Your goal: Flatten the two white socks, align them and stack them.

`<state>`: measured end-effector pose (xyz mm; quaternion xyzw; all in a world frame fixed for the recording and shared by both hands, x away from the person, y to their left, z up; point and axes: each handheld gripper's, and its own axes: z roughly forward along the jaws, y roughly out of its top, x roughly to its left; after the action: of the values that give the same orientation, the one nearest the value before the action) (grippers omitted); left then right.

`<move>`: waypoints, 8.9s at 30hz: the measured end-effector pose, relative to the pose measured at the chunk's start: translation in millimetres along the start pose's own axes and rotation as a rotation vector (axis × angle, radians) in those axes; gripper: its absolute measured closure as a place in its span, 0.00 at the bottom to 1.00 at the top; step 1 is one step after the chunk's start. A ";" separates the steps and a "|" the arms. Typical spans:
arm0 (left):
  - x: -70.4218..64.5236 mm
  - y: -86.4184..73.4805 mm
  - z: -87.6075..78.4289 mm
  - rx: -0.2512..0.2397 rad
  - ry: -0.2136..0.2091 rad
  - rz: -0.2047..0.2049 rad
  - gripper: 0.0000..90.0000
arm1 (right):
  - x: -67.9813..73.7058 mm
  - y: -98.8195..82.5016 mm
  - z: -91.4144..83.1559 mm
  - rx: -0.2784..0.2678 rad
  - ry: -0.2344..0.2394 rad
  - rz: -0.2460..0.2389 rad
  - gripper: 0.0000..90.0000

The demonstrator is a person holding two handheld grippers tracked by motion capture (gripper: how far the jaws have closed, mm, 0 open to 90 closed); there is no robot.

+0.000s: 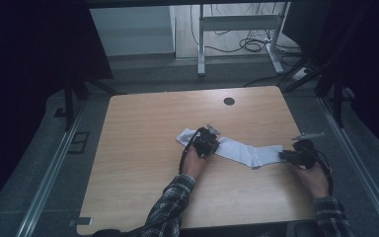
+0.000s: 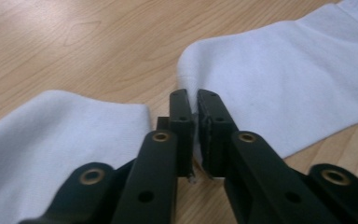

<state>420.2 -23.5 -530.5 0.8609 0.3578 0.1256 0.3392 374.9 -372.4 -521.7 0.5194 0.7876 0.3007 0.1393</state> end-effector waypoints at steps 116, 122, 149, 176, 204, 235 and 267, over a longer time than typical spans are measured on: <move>17.7 2.3 -62.0 -0.079 -0.014 -0.104 0.97 | 50.5 1.5 20.0 -0.050 0.057 -0.205 0.33; 17.6 28.1 -103.4 -0.173 -0.024 -0.097 0.97 | 51.2 1.5 20.5 -0.052 0.057 -0.205 0.32; 22.3 -14.4 -57.0 -0.028 -0.023 -0.098 0.66 | 53.7 7.6 17.1 -0.042 0.089 -0.159 0.49; 59.1 -61.1 -87.1 -0.048 0.037 -0.122 0.44 | 134.1 77.5 68.1 -0.007 0.233 -0.159 0.58; 104.8 -161.6 -155.9 -0.078 0.153 -0.269 0.39 | 219.8 181.1 25.0 -0.080 0.322 -0.291 0.95; 105.4 -182.3 -151.5 -0.045 0.209 -0.234 0.34 | 173.0 162.0 32.2 -0.004 0.263 -0.271 0.95; 114.5 -78.7 -79.2 -0.107 0.158 -0.234 0.31 | 99.1 77.6 74.1 -0.003 0.114 -0.143 0.48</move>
<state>423.6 136.4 -528.1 0.7814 0.4742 0.1713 0.3678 429.6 -236.9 -522.3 0.4436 0.8290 0.3202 0.1159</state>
